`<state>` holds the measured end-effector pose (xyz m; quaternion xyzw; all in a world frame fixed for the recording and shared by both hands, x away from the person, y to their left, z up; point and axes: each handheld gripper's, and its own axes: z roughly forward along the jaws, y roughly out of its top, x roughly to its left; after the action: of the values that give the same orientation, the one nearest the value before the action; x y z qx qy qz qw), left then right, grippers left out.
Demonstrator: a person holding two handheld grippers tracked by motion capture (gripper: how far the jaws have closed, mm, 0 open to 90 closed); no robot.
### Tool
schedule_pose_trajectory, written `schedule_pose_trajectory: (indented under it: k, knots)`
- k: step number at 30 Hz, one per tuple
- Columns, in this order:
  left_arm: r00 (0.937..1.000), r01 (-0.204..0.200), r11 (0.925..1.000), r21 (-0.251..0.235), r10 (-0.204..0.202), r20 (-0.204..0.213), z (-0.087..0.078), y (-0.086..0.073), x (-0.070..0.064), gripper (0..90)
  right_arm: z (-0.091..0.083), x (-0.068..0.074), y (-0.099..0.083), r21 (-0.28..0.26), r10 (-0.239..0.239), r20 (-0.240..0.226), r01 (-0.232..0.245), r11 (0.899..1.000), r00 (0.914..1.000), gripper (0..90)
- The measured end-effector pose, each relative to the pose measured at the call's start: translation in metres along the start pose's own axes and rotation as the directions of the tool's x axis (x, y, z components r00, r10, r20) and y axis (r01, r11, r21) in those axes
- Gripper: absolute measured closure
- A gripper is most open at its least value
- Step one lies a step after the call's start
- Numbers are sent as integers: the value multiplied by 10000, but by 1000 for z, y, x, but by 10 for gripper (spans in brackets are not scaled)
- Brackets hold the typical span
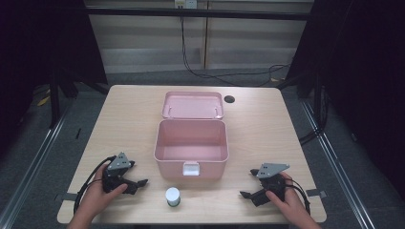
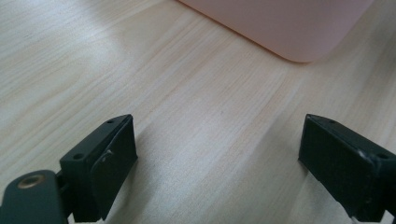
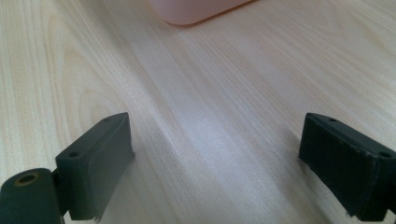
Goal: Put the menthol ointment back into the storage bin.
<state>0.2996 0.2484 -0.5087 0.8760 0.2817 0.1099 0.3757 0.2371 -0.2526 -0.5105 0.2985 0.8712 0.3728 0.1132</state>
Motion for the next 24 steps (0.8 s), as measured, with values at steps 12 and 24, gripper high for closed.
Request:
schedule_pose_trajectory:
  k: [12,24]
  knots:
    - [10000,80,9932,1166,-73,-59,-6,9,-13,96,0,0,0,0,-2,3,2,10000,10000,92]
    - [9825,-1601,8879,4314,1009,1568,-33,50,-58,240,0,0,0,4,-10,-3,10,10000,10000,92]
